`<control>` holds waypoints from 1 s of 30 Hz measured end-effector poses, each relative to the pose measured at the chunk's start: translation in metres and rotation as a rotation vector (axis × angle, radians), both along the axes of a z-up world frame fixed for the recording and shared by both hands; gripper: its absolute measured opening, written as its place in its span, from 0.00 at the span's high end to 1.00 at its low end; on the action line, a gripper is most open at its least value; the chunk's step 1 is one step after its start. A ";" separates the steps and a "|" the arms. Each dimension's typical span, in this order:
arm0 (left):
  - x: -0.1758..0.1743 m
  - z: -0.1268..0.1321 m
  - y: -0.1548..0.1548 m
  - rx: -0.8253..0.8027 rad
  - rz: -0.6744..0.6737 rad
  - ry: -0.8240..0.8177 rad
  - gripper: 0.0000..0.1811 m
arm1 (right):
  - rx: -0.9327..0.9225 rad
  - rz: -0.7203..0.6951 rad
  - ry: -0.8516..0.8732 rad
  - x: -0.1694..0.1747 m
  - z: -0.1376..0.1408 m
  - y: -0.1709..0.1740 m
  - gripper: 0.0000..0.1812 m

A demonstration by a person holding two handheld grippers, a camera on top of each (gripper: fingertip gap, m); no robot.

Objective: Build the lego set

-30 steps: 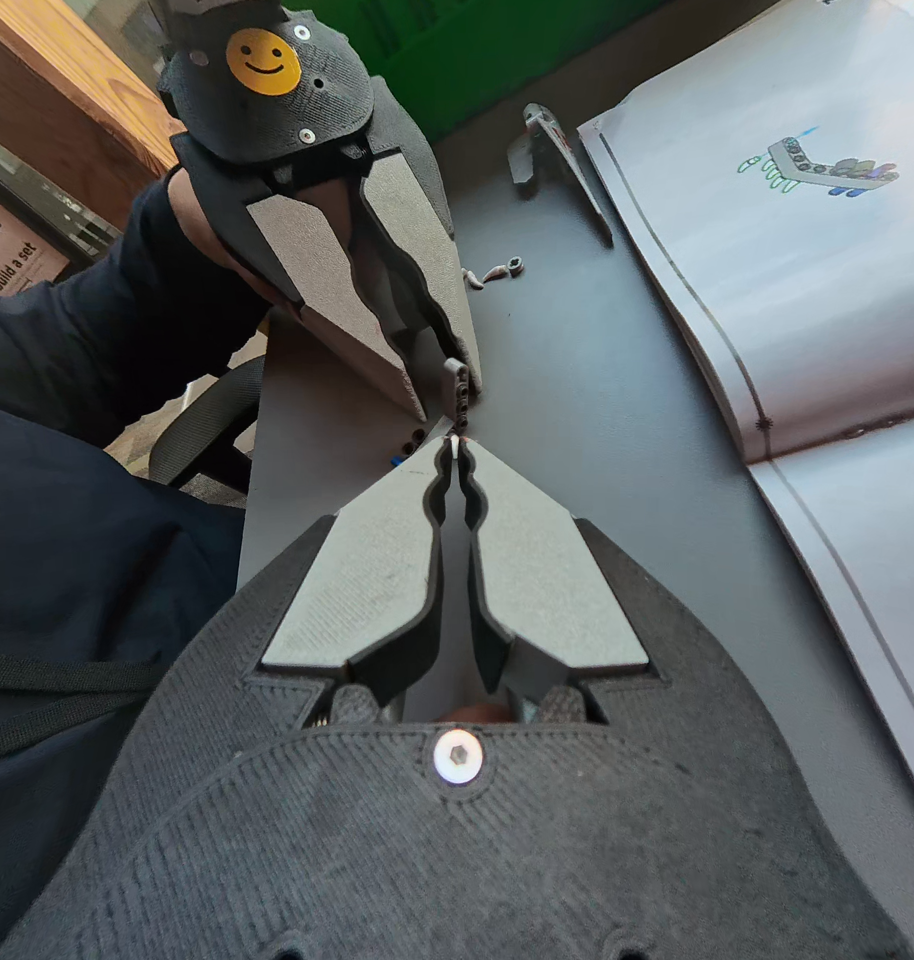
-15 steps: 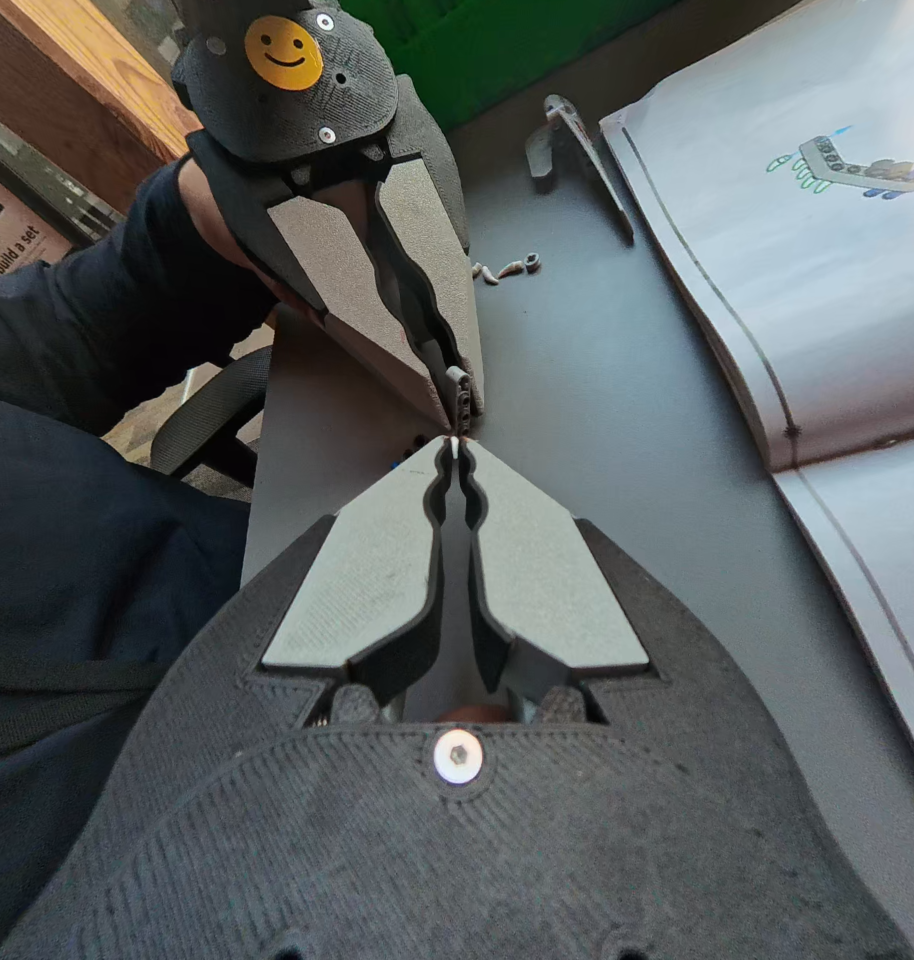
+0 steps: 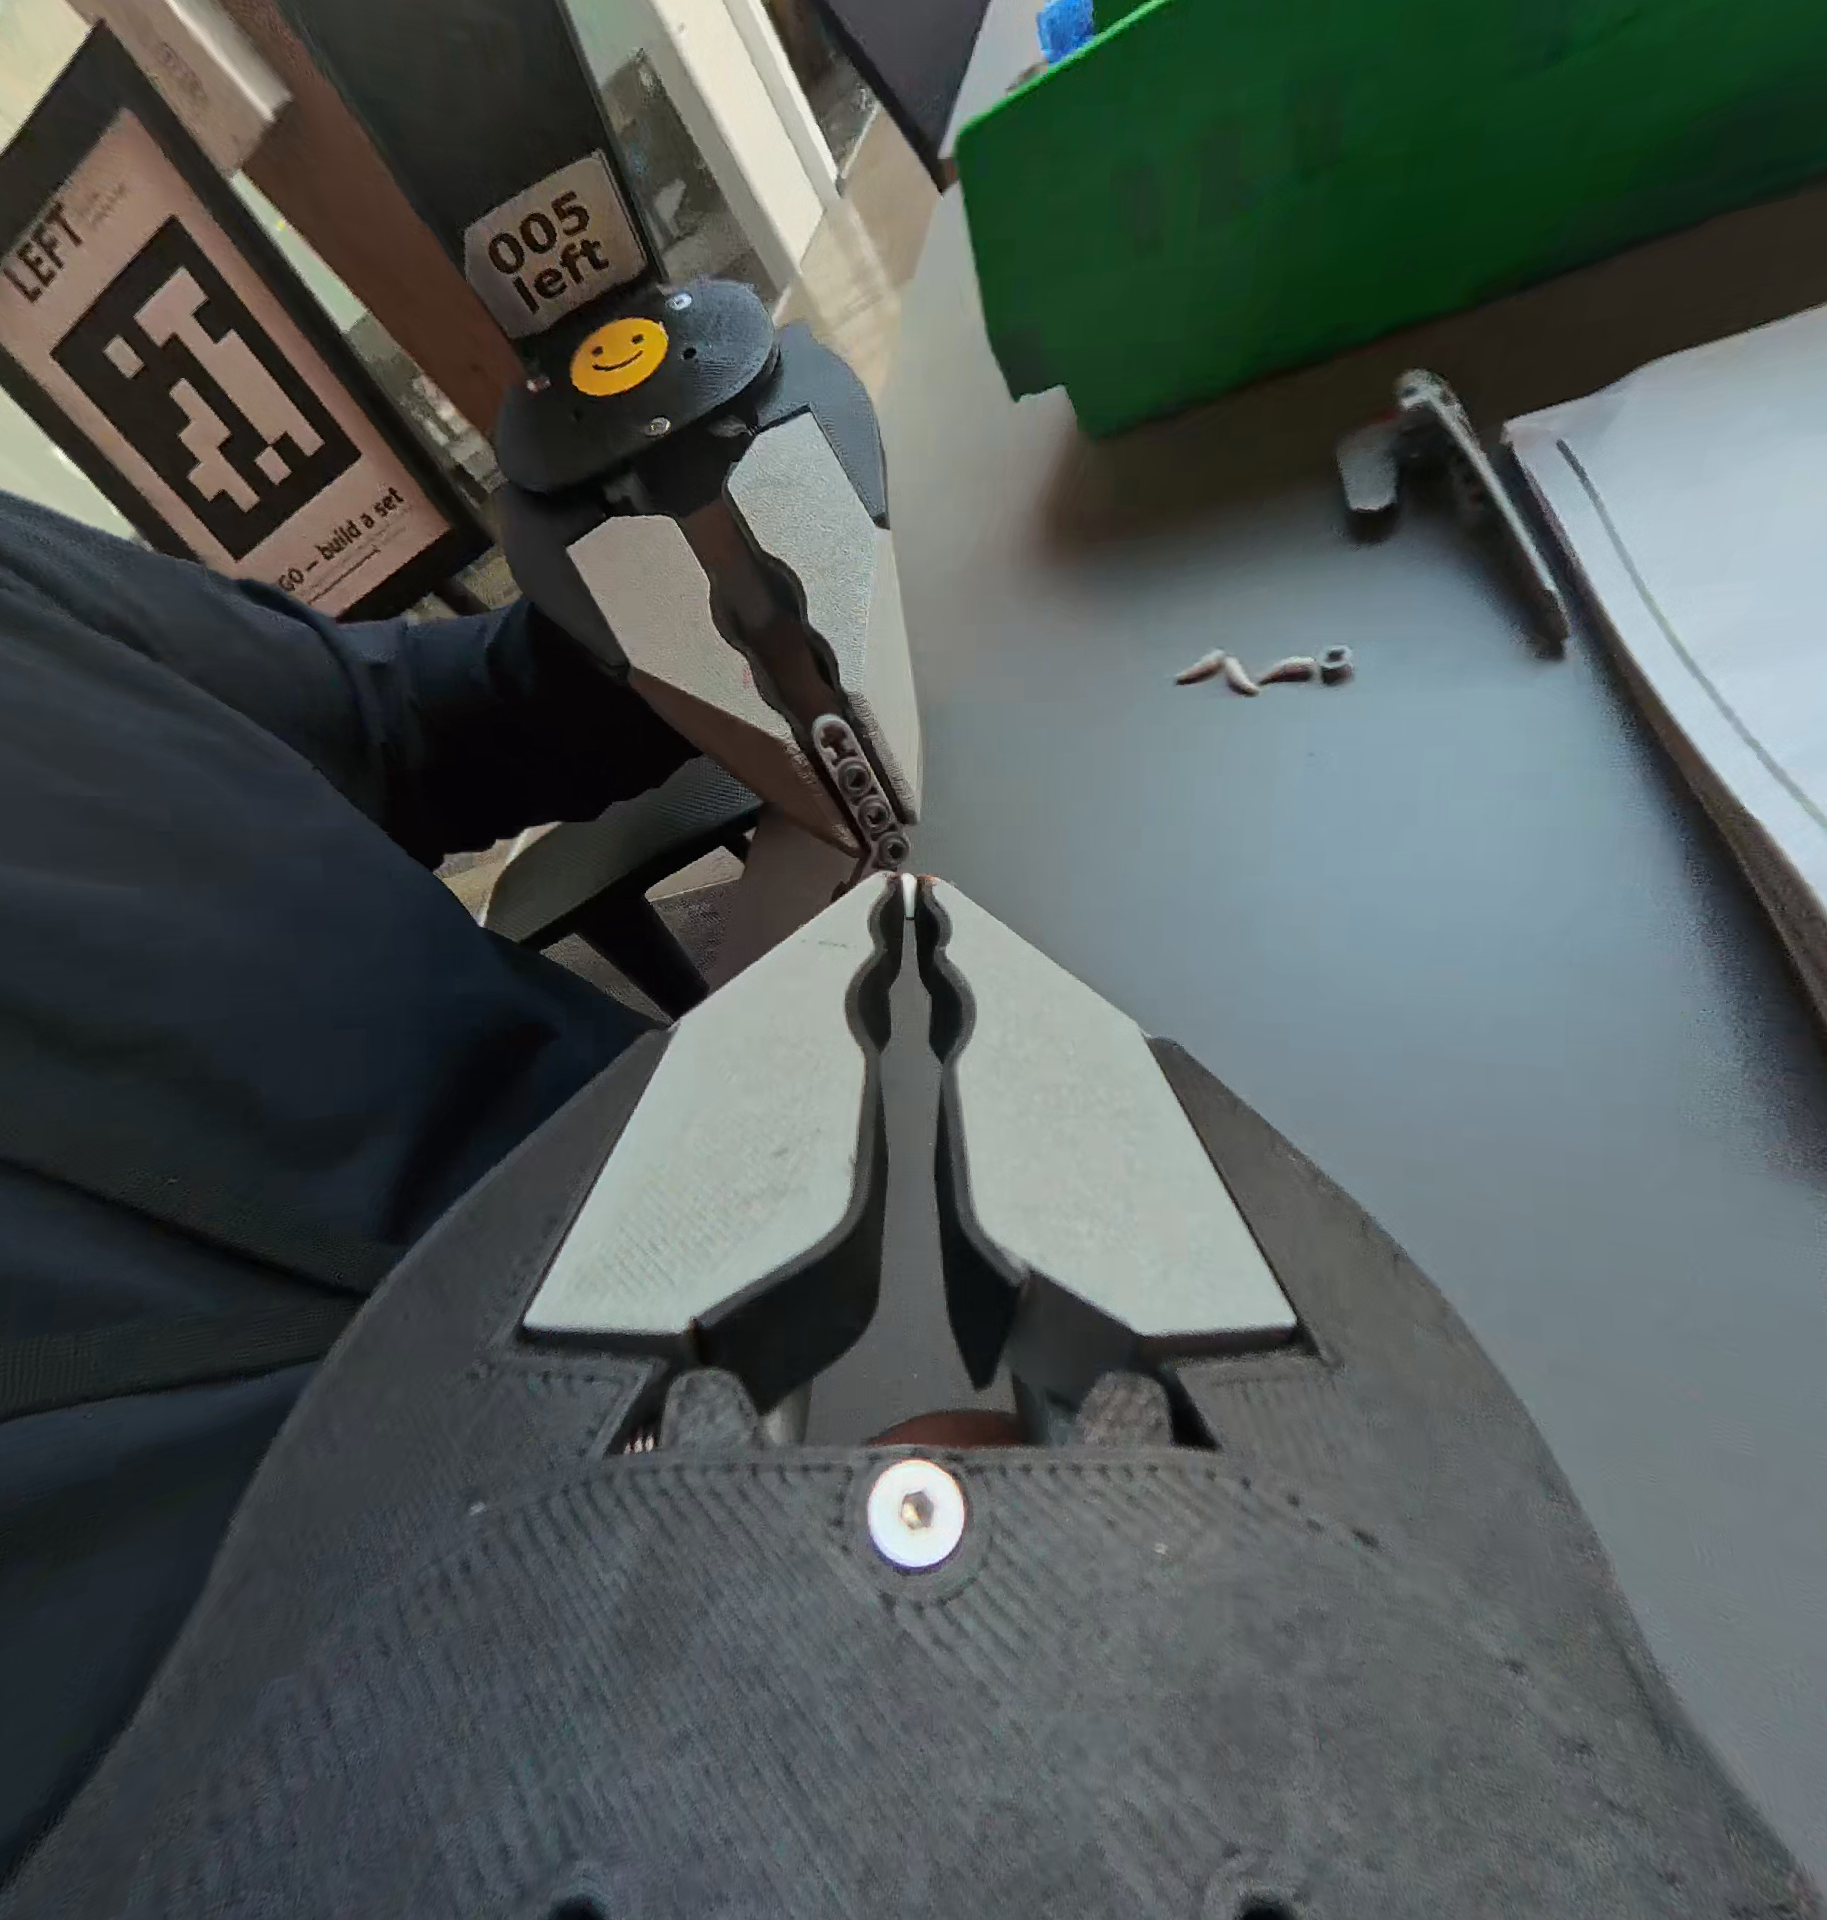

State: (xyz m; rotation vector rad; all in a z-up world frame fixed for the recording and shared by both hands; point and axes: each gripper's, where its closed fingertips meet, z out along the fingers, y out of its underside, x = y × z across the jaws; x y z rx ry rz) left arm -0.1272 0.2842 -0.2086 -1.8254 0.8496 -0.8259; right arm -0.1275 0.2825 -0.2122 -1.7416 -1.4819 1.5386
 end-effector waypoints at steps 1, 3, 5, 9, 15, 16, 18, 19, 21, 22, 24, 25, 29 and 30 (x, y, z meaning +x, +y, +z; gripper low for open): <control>-0.001 0.003 -0.006 0.010 0.015 -0.013 0.97 | 0.008 0.014 0.004 -0.001 0.002 -0.005 1.00; -0.003 0.006 -0.017 0.028 0.035 -0.033 0.97 | -0.008 0.041 0.008 -0.002 0.003 -0.016 1.00; -0.001 0.003 -0.029 0.014 0.031 -0.029 0.97 | -0.035 0.069 0.002 -0.004 0.001 -0.026 1.00; -0.002 -0.011 -0.036 0.016 0.046 0.034 0.97 | -0.017 0.100 -0.020 -0.006 -0.005 -0.037 1.00; -0.005 -0.024 -0.042 -0.036 0.108 0.047 0.97 | -0.020 0.112 -0.061 -0.007 -0.015 -0.044 1.00; -0.005 -0.029 -0.045 -0.062 0.126 0.036 0.97 | -0.026 0.119 -0.076 -0.007 -0.018 -0.047 1.00; -0.003 -0.037 -0.052 -0.112 0.143 -0.029 0.96 | -0.027 0.126 -0.115 -0.008 -0.024 -0.051 1.00; -0.002 -0.032 -0.054 -0.103 0.156 -0.086 0.97 | -0.026 0.124 -0.141 -0.009 -0.028 -0.051 1.00; -0.009 -0.030 -0.053 -0.080 0.205 -0.109 0.97 | -0.052 0.116 -0.182 -0.009 -0.033 -0.051 1.00; -0.010 -0.029 -0.053 -0.061 0.208 -0.113 0.97 | -0.072 0.116 -0.183 -0.010 -0.033 -0.051 1.00; -0.009 -0.026 -0.054 -0.018 0.209 -0.135 0.97 | -0.097 0.126 -0.172 -0.009 -0.031 -0.051 1.00; -0.009 -0.025 -0.055 -0.004 0.205 -0.148 0.97 | -0.098 0.126 -0.171 -0.009 -0.030 -0.051 1.00; -0.004 -0.022 -0.056 0.014 0.183 -0.186 0.97 | -0.068 0.135 -0.150 -0.010 -0.026 -0.052 1.00; -0.004 -0.022 -0.056 0.016 0.179 -0.179 0.97 | -0.069 0.137 -0.148 -0.010 -0.025 -0.052 1.00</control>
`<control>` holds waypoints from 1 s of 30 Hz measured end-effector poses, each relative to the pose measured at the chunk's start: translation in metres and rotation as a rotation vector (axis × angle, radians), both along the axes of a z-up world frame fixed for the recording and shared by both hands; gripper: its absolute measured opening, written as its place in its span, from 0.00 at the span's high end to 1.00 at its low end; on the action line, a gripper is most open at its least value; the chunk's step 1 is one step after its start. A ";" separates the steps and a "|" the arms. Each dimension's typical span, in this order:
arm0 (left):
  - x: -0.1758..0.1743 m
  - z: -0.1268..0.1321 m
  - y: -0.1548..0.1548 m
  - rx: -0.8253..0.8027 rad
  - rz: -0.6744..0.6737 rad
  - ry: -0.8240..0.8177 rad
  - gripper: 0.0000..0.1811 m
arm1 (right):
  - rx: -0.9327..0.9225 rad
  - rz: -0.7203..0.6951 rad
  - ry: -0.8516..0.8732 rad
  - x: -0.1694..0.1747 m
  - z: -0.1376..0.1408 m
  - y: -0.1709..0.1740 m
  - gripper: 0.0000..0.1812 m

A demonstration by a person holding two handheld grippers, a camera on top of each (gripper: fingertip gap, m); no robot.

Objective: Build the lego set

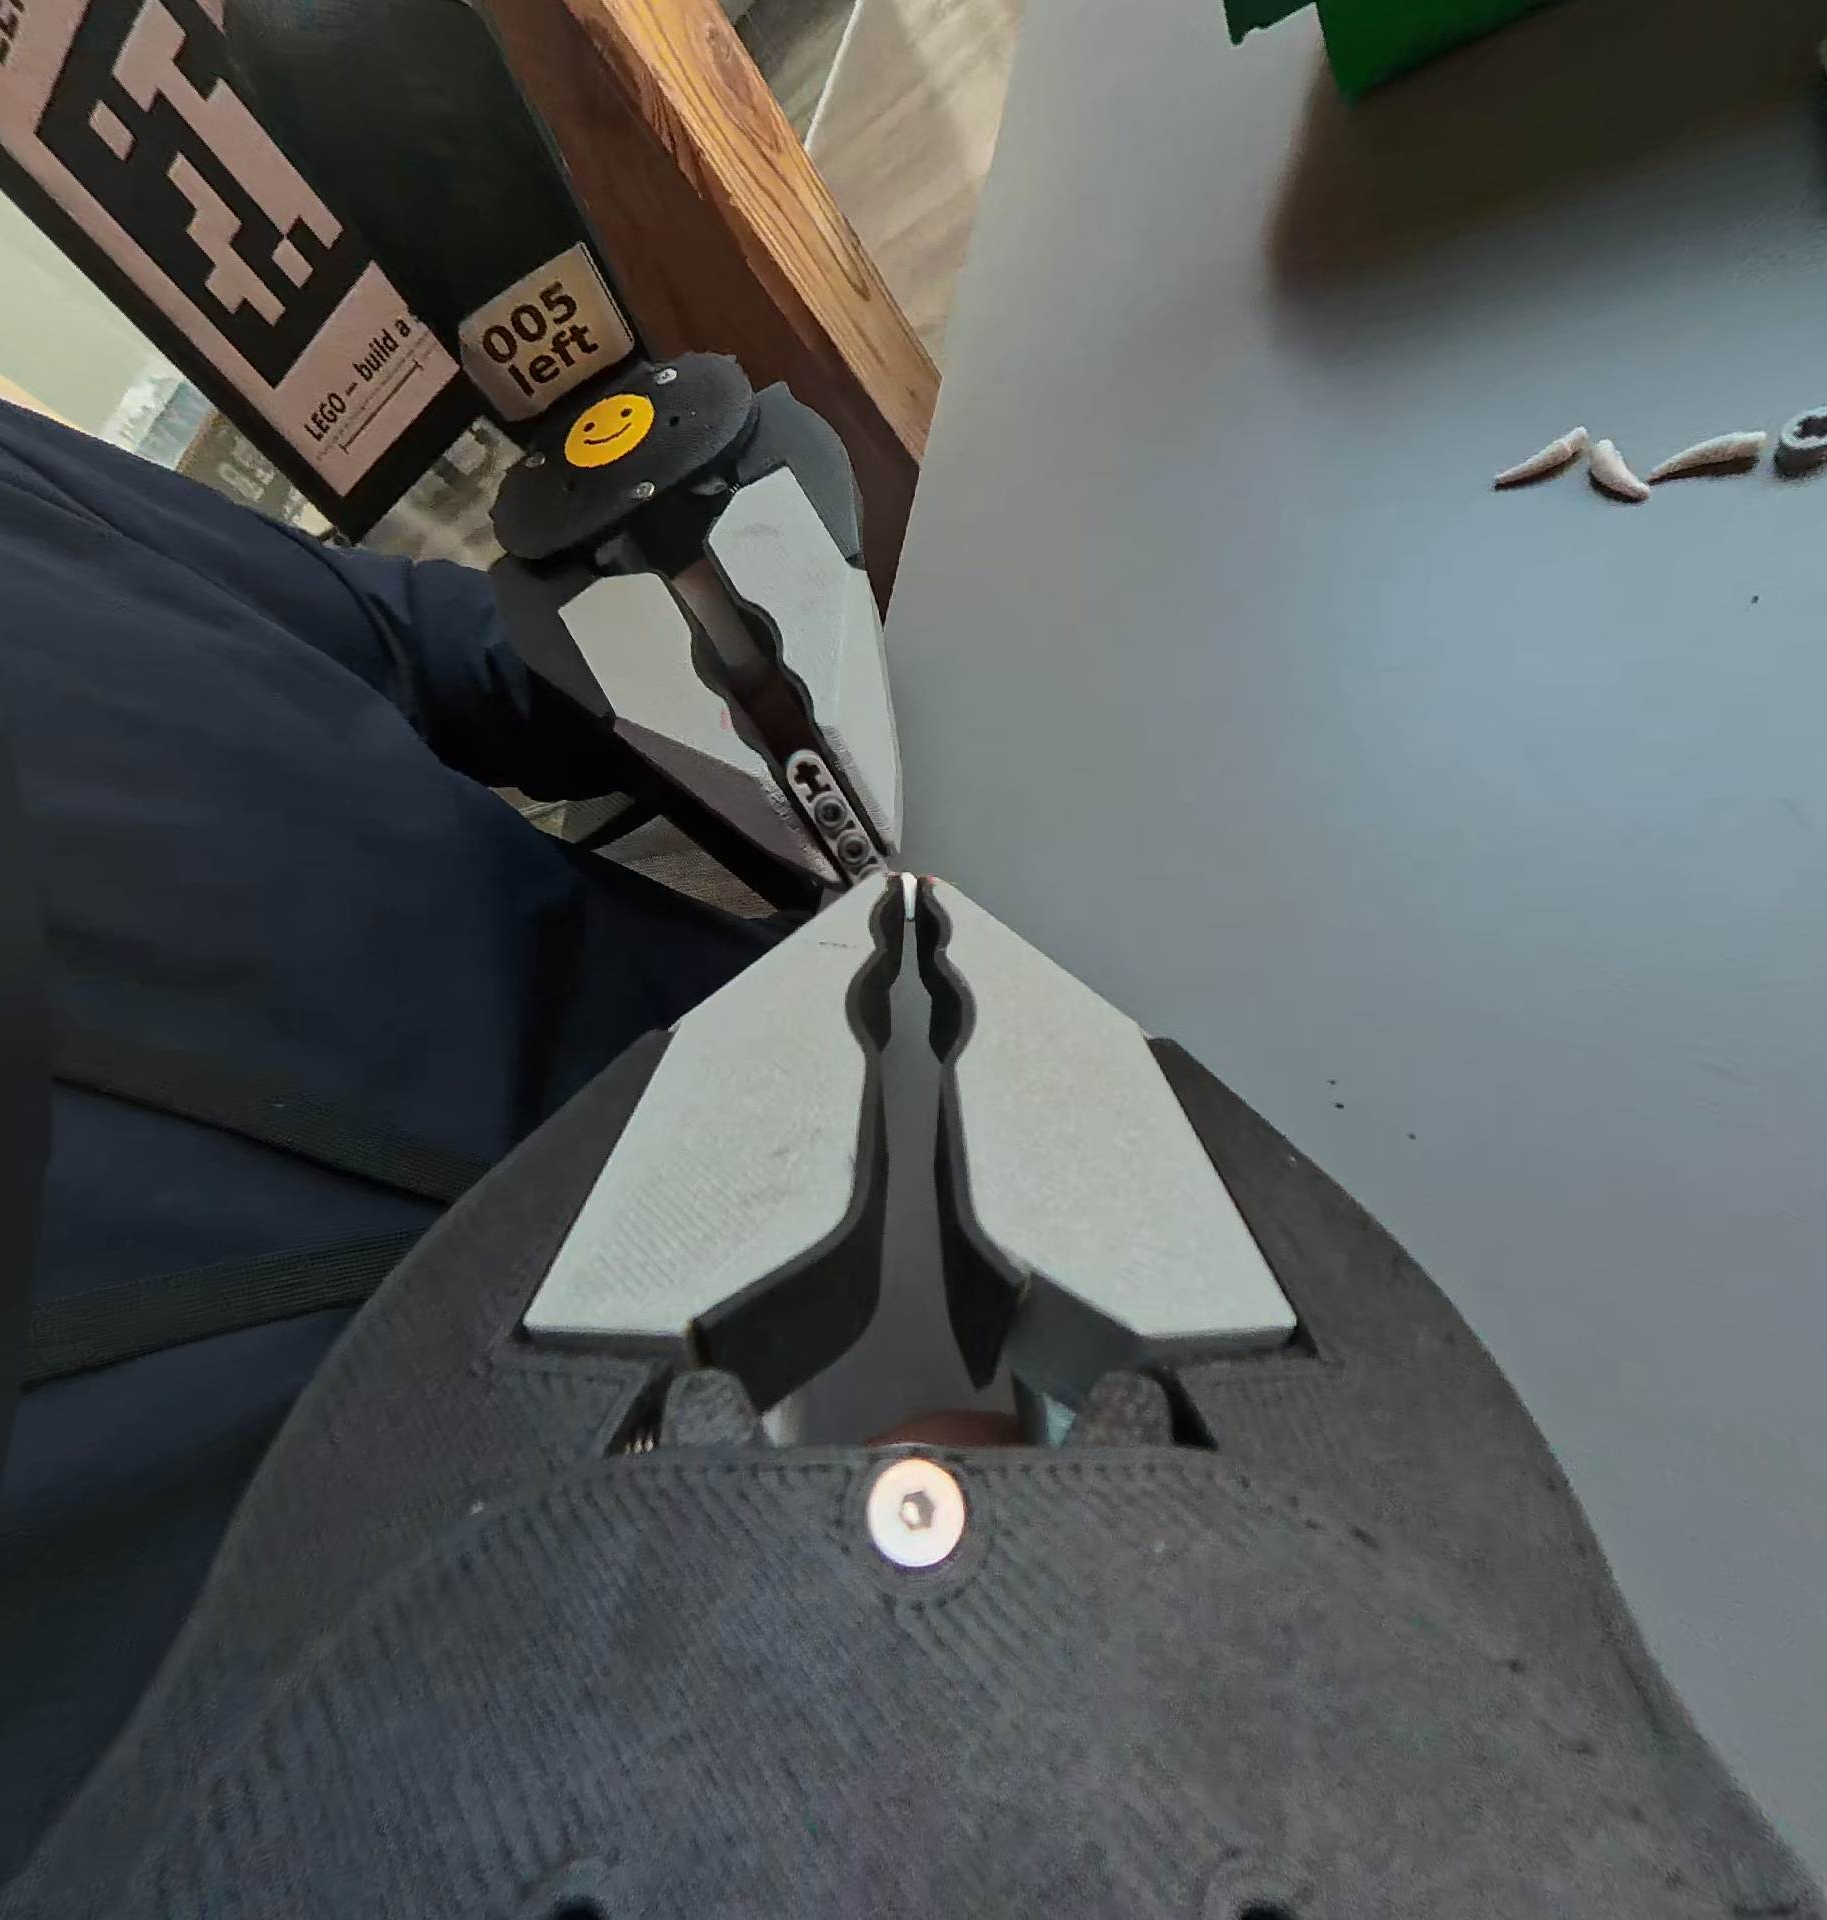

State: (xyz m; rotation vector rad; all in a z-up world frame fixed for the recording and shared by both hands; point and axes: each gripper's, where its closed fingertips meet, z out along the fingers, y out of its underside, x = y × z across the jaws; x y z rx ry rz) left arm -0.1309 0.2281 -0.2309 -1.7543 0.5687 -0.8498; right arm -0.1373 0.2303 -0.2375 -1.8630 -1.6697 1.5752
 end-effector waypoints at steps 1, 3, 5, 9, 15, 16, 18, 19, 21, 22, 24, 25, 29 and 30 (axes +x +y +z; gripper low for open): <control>0.000 0.000 0.000 0.003 0.000 0.010 0.97 | -0.003 0.002 0.000 0.001 0.000 0.000 1.00; 0.000 -0.001 0.001 0.011 0.005 0.035 0.97 | -0.007 0.003 -0.004 0.002 0.000 0.001 1.00; 0.000 -0.002 0.001 0.021 -0.001 0.055 0.97 | -0.023 0.006 0.005 0.003 0.002 0.001 1.00; 0.000 -0.001 0.001 0.029 0.001 0.046 0.97 | -0.029 0.020 0.008 0.004 0.003 -0.001 1.00; -0.001 -0.002 0.002 0.045 0.006 0.058 0.97 | -0.034 0.013 0.011 0.003 0.003 0.000 1.00; -0.001 -0.002 0.002 0.051 0.005 0.064 0.97 | -0.038 0.012 0.013 0.003 0.003 0.000 1.00; -0.001 -0.001 0.002 0.069 0.003 0.067 0.97 | -0.048 0.013 0.019 0.002 0.004 0.000 1.00; -0.001 -0.001 0.002 0.078 0.001 0.068 0.97 | -0.050 0.014 0.020 0.002 0.004 -0.001 1.00; -0.001 -0.001 0.002 0.092 -0.001 0.072 0.97 | -0.052 0.021 0.021 0.002 0.004 -0.001 1.00; -0.001 0.000 0.001 0.101 -0.002 0.074 0.97 | -0.050 0.023 0.021 0.002 0.004 -0.002 1.00; -0.001 0.000 0.001 0.112 0.004 0.069 0.97 | -0.038 0.023 0.025 0.002 0.004 -0.002 1.00; -0.002 0.001 0.001 0.126 0.011 0.065 0.97 | -0.030 0.023 0.029 0.001 0.004 -0.003 1.00; -0.004 0.003 0.002 0.188 0.042 0.064 0.97 | 0.009 0.027 0.034 -0.001 0.003 -0.005 1.00; -0.004 0.004 0.001 0.186 0.037 0.050 0.97 | 0.009 0.029 0.041 -0.001 0.004 -0.005 1.00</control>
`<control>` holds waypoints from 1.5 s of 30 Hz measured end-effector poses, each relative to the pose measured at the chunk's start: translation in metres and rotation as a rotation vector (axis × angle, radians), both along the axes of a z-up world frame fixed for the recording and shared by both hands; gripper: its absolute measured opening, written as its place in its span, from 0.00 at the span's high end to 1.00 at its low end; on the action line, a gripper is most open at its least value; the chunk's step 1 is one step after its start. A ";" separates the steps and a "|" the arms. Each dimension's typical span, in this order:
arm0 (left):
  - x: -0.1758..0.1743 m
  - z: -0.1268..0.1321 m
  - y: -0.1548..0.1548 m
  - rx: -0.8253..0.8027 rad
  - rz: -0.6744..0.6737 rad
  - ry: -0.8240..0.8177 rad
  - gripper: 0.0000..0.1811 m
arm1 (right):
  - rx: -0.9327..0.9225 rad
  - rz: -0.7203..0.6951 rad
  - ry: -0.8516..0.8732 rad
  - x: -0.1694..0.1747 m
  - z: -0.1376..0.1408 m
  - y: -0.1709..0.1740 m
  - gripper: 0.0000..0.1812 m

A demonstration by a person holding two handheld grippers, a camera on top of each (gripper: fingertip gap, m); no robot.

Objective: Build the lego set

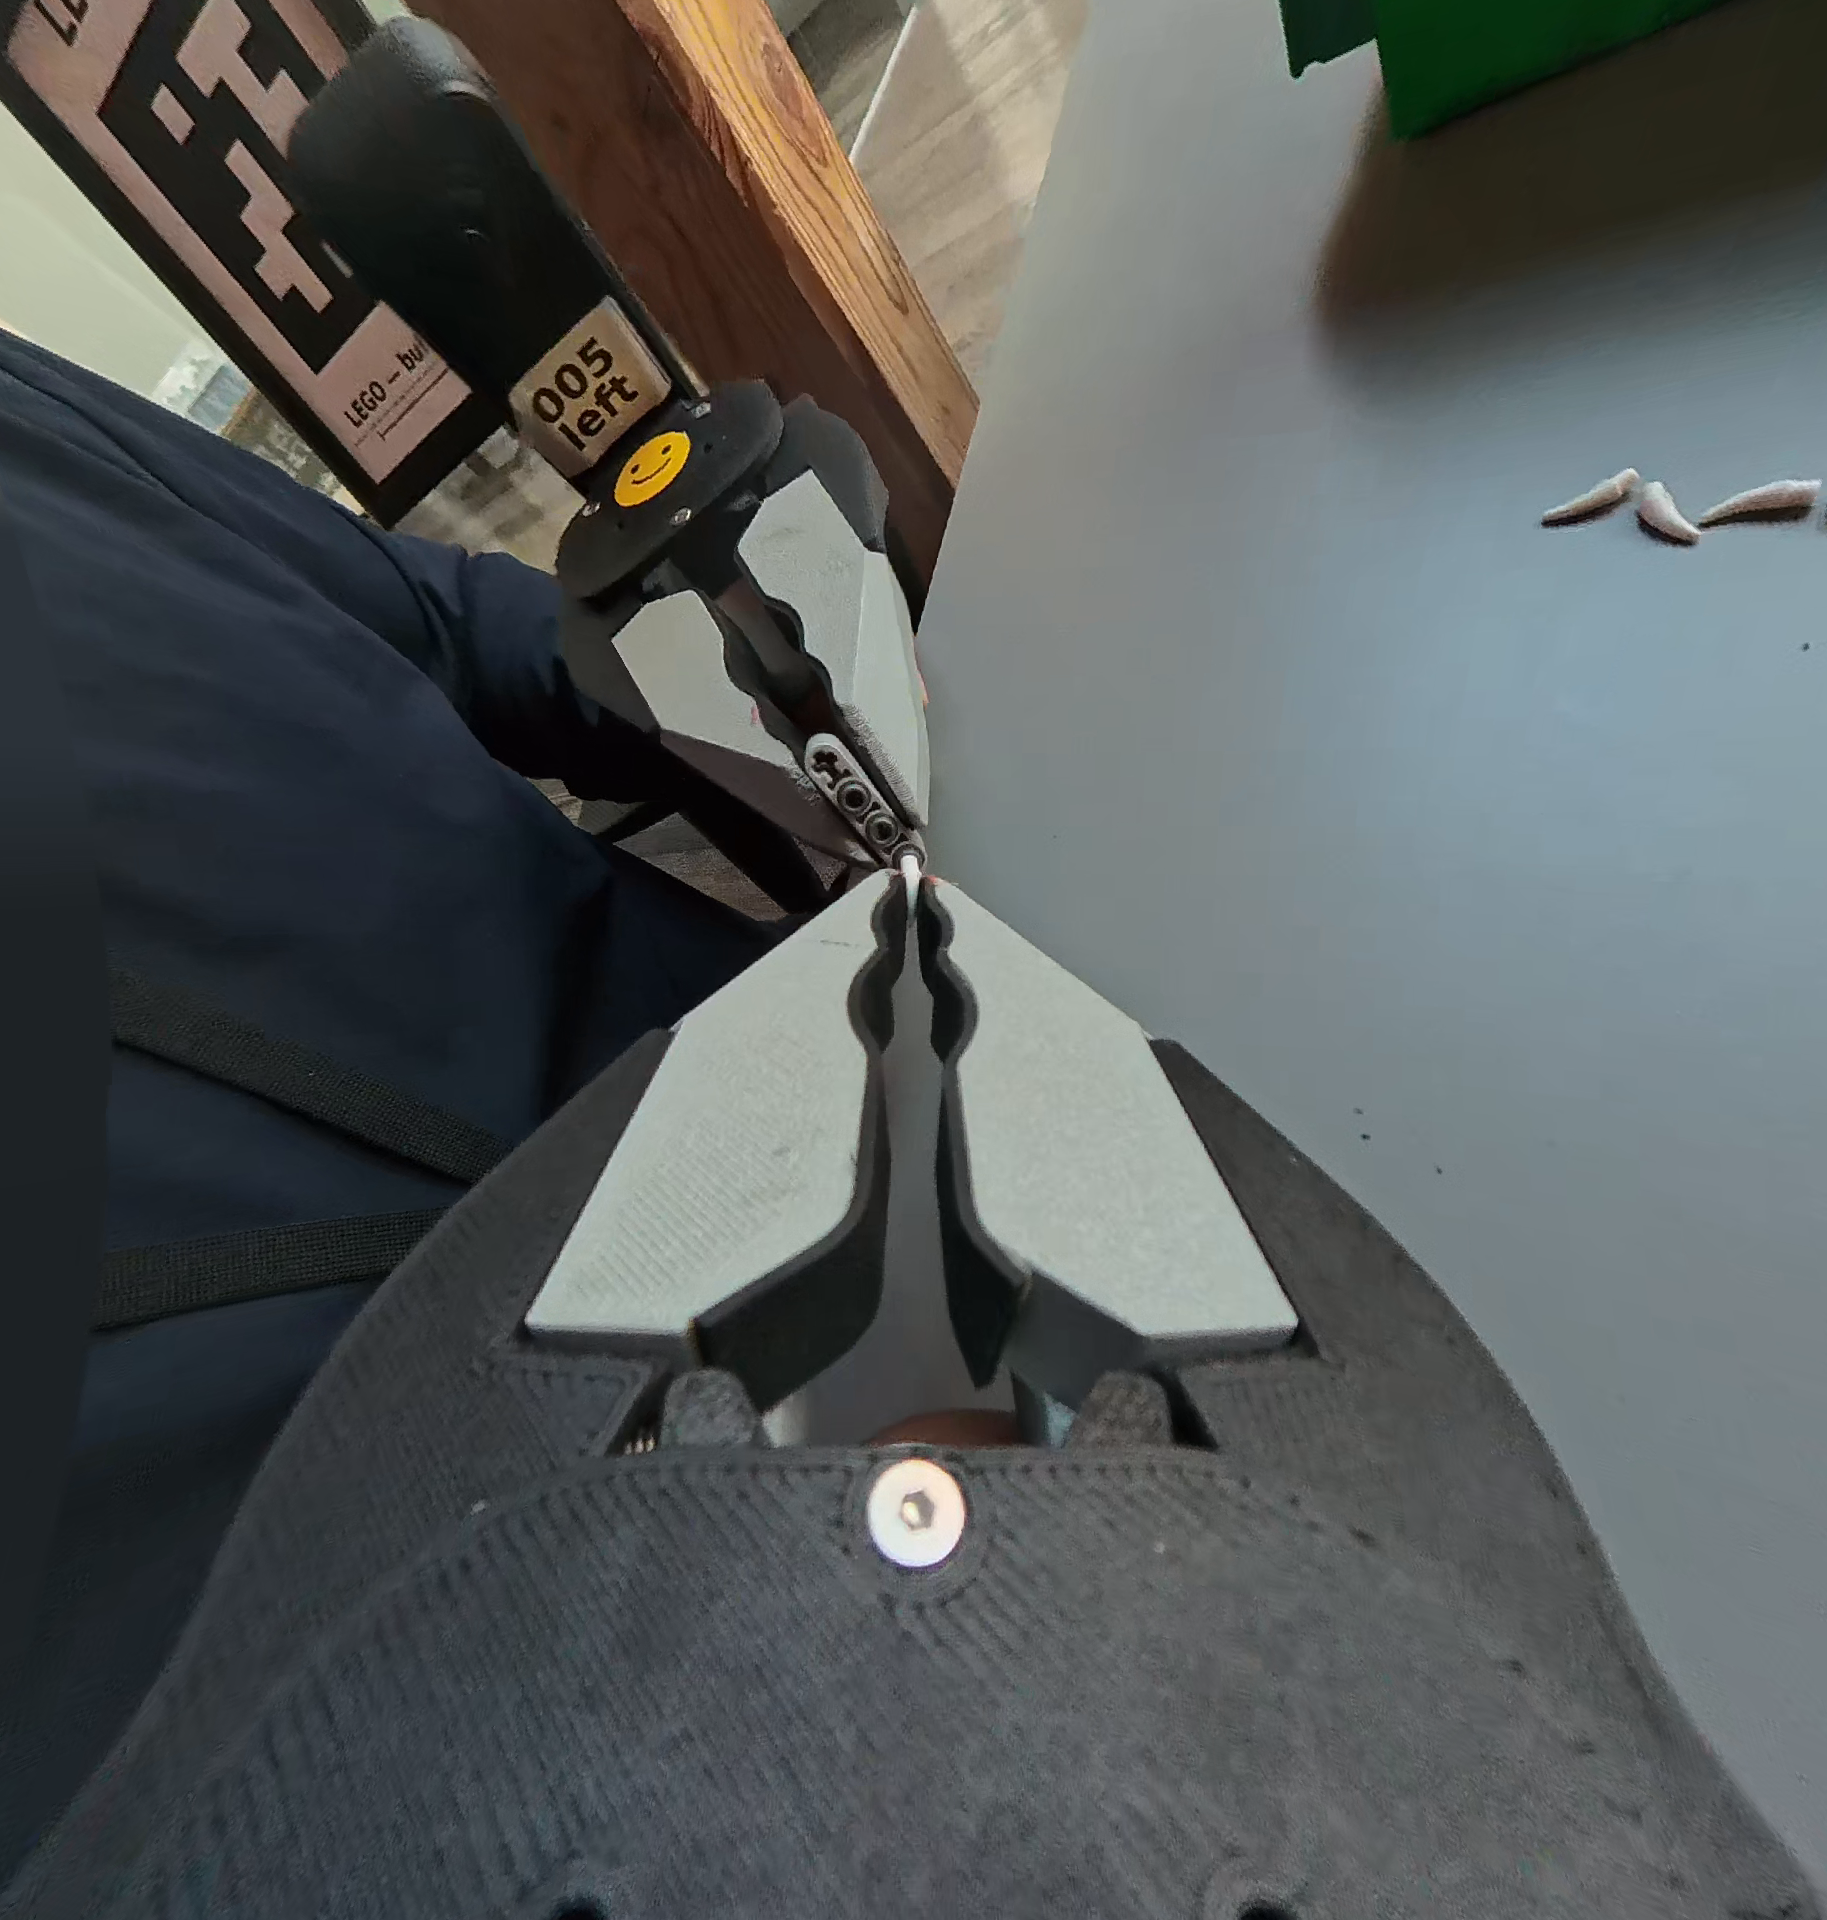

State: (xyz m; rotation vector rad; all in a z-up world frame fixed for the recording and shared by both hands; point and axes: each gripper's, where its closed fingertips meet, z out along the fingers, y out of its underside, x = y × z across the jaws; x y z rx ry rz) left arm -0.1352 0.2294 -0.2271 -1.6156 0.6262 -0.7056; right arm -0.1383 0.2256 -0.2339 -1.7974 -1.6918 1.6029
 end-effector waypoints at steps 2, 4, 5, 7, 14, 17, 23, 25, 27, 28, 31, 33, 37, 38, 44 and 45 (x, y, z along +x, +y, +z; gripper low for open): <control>-0.001 0.001 0.000 -0.027 -0.021 -0.044 0.97 | -0.007 0.005 0.011 -0.001 0.002 0.000 1.00; -0.001 0.002 -0.001 -0.051 -0.050 -0.067 0.97 | 0.007 0.025 0.013 0.000 0.001 -0.001 1.00; 0.000 0.001 -0.002 -0.062 -0.064 -0.068 0.97 | 0.027 0.039 0.013 0.000 0.001 -0.002 1.00; 0.001 0.001 -0.003 -0.077 -0.087 -0.065 0.97 | 0.079 0.070 0.013 0.001 0.000 -0.003 1.00; 0.004 -0.002 -0.005 -0.135 -0.149 -0.039 0.97 | 0.249 0.170 -0.057 0.004 -0.004 -0.005 1.00; 0.003 -0.003 -0.006 -0.152 -0.165 -0.047 0.97 | 0.263 0.202 -0.085 0.003 -0.005 -0.006 1.00; 0.003 -0.003 -0.007 -0.158 -0.181 -0.046 0.97 | 0.299 0.265 -0.133 0.002 -0.008 -0.008 1.00; 0.003 -0.003 -0.007 -0.161 -0.185 -0.055 0.97 | 0.269 0.276 -0.131 0.001 -0.009 -0.009 1.00; 0.003 -0.003 -0.007 -0.163 -0.190 -0.062 0.97 | 0.234 0.282 -0.122 0.000 -0.009 -0.010 1.00; 0.002 -0.003 -0.007 -0.163 -0.194 -0.066 0.97 | 0.225 0.283 -0.117 0.000 -0.009 -0.010 1.00; 0.002 -0.003 -0.006 -0.194 -0.203 -0.078 0.97 | 0.248 0.288 -0.104 -0.002 -0.011 -0.011 1.00; 0.003 -0.003 -0.007 -0.221 -0.216 -0.087 0.97 | 0.239 0.286 -0.095 -0.003 -0.012 -0.012 1.00; 0.003 -0.004 -0.005 -0.266 -0.213 -0.097 0.97 | 0.202 0.256 -0.084 -0.003 -0.013 -0.011 1.00; 0.002 -0.004 -0.003 -0.286 -0.206 -0.107 0.97 | 0.202 0.243 -0.082 -0.003 -0.013 -0.009 1.00; 0.004 -0.006 -0.001 -0.370 -0.213 -0.109 0.97 | 0.204 0.200 -0.117 -0.003 -0.026 0.000 1.00; 0.004 -0.007 -0.001 -0.379 -0.211 -0.110 0.97 | 0.204 0.197 -0.122 -0.003 -0.026 0.001 1.00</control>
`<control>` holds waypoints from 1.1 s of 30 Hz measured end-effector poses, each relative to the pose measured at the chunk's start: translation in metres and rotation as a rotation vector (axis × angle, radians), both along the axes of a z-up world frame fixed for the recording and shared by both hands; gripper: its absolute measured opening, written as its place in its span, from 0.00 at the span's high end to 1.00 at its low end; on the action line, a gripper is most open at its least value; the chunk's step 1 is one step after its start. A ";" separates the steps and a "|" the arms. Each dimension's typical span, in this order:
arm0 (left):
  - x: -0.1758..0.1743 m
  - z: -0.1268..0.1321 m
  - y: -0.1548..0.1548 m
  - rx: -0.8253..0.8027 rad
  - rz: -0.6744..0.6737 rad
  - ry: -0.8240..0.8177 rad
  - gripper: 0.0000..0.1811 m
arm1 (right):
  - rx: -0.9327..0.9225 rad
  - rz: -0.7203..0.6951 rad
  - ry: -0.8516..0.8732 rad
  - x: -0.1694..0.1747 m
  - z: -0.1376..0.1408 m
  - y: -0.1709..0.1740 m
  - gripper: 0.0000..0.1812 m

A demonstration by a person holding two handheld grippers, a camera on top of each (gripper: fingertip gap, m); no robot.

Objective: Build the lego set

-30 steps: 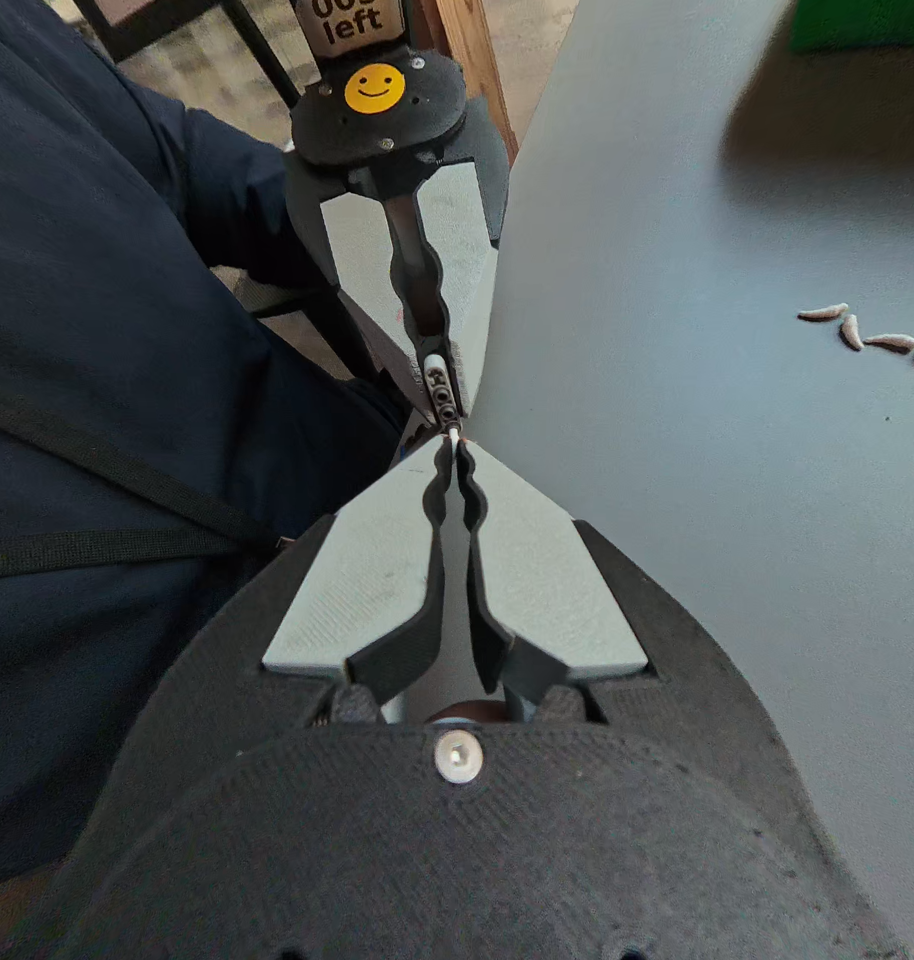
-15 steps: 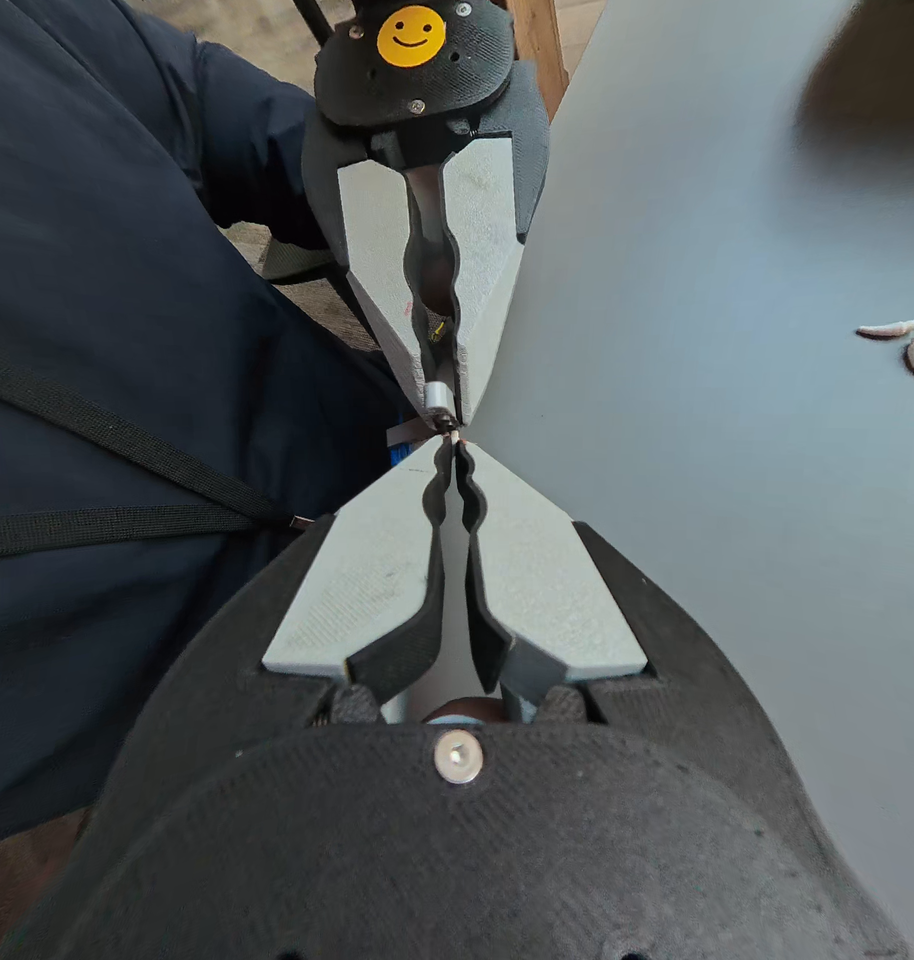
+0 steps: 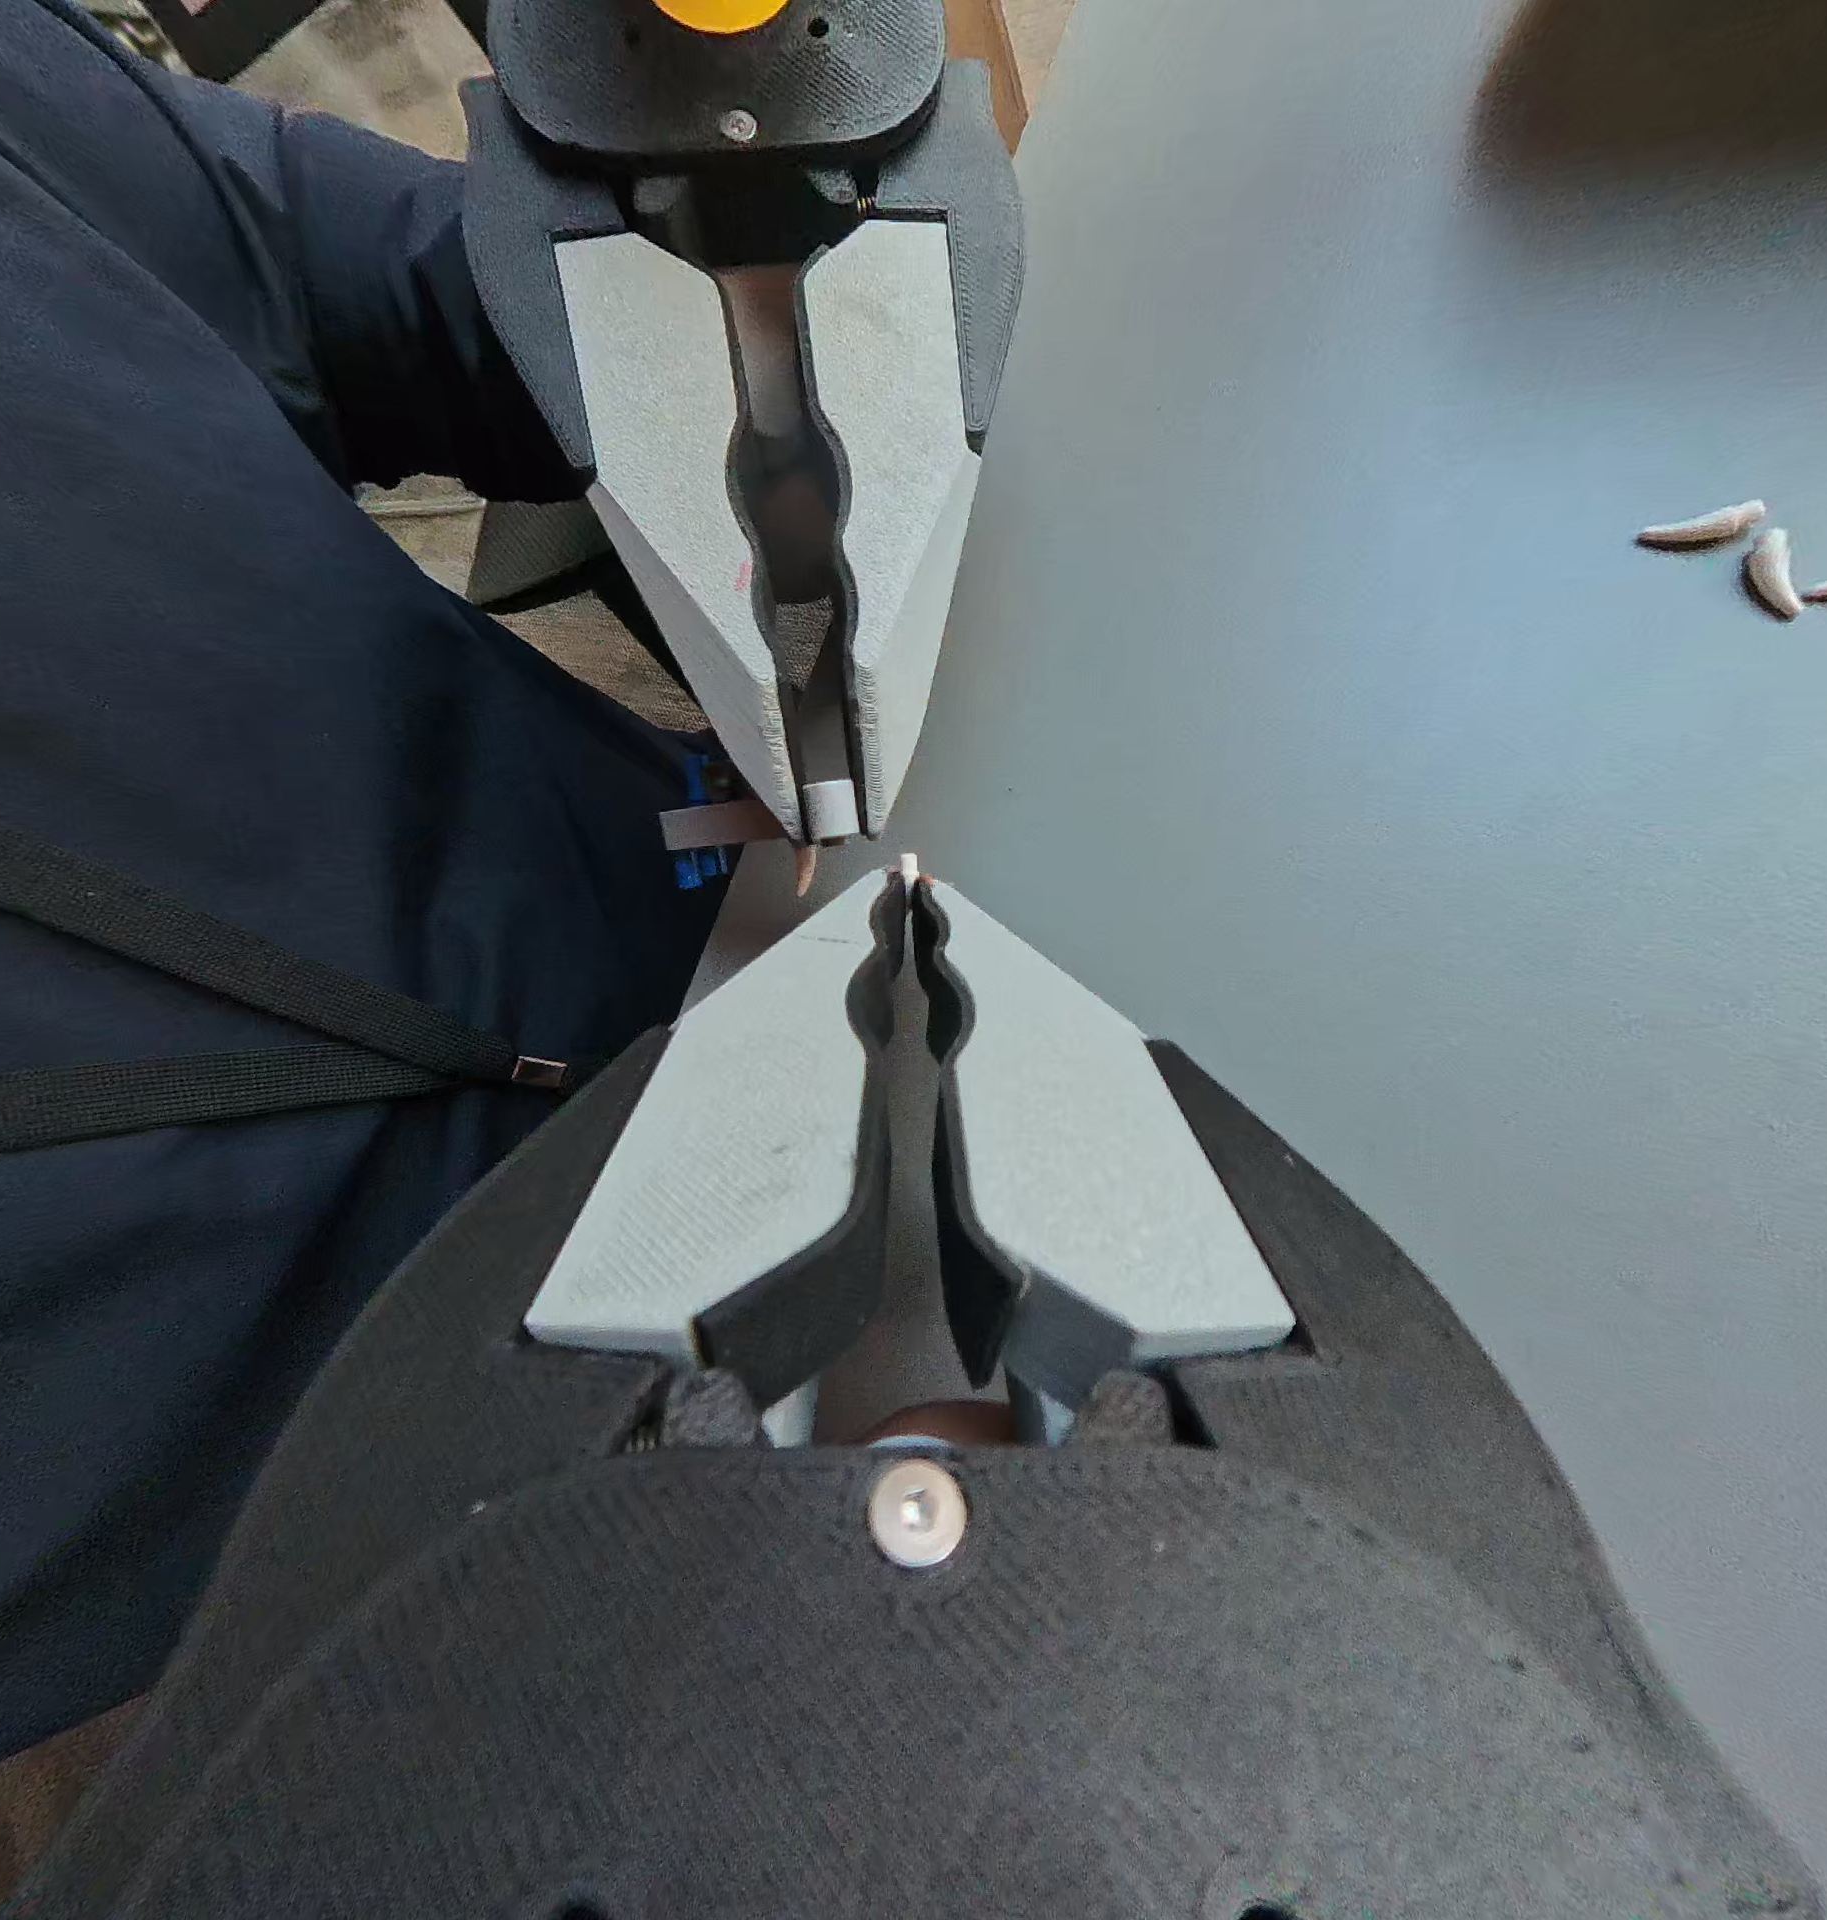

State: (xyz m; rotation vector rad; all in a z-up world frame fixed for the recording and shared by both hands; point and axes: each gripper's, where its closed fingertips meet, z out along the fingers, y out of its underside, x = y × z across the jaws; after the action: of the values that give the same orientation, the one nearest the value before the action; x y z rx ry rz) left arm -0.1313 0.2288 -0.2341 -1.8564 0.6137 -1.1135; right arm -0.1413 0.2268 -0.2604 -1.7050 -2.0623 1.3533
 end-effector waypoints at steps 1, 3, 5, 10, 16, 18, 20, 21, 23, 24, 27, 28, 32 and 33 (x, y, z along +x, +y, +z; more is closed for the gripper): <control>0.000 0.000 0.000 -0.004 -0.001 0.002 0.97 | 0.011 -0.007 -0.003 0.000 -0.001 0.002 1.00; 0.000 -0.002 0.000 -0.024 0.000 0.027 0.97 | 0.000 -0.011 -0.007 0.001 -0.001 0.004 1.00; 0.002 -0.003 0.000 -0.027 -0.003 0.051 0.97 | -0.017 -0.016 -0.008 0.003 -0.001 0.007 1.00; 0.004 -0.008 0.003 -0.103 -0.018 0.105 0.97 | 0.068 -0.040 -0.026 0.007 -0.005 0.019 1.00; 0.004 0.005 0.003 -0.076 -0.017 0.052 0.97 | 0.164 -0.115 0.075 -0.002 0.001 0.034 1.00; 0.003 0.023 0.005 -0.013 -0.013 0.023 0.97 | 0.171 -0.156 0.124 -0.004 0.008 0.043 1.00; -0.002 0.032 0.015 0.061 0.021 0.063 0.97 | 0.213 -0.197 0.113 -0.002 0.007 0.054 1.00; -0.007 0.029 0.023 0.080 0.043 0.114 0.97 | 0.256 -0.214 0.103 0.000 0.004 0.061 1.00; -0.018 0.018 0.036 0.072 0.081 0.189 0.97 | 0.289 -0.222 0.077 0.004 -0.001 0.067 1.00; -0.021 0.016 0.039 0.050 0.085 0.191 0.97 | 0.236 -0.213 0.050 0.007 -0.003 0.063 1.00; -0.025 0.017 0.042 0.021 0.083 0.161 0.97 | 0.050 -0.238 0.000 0.009 -0.004 0.059 1.00; -0.027 0.015 0.043 0.013 0.087 0.170 0.97 | 0.015 -0.235 -0.019 0.011 -0.004 0.058 1.00; -0.028 0.011 0.046 -0.037 0.078 0.155 0.97 | -0.027 -0.232 -0.049 0.013 -0.008 0.057 1.00; -0.028 0.010 0.046 -0.043 0.075 0.157 0.97 | -0.027 -0.237 -0.049 0.012 -0.007 0.057 1.00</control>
State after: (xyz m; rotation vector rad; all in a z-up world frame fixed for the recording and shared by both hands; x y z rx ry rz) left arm -0.1593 0.2744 -0.2244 -2.0011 0.6078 -0.9455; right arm -0.1293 0.2842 -0.2678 -1.9393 -1.8027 1.2825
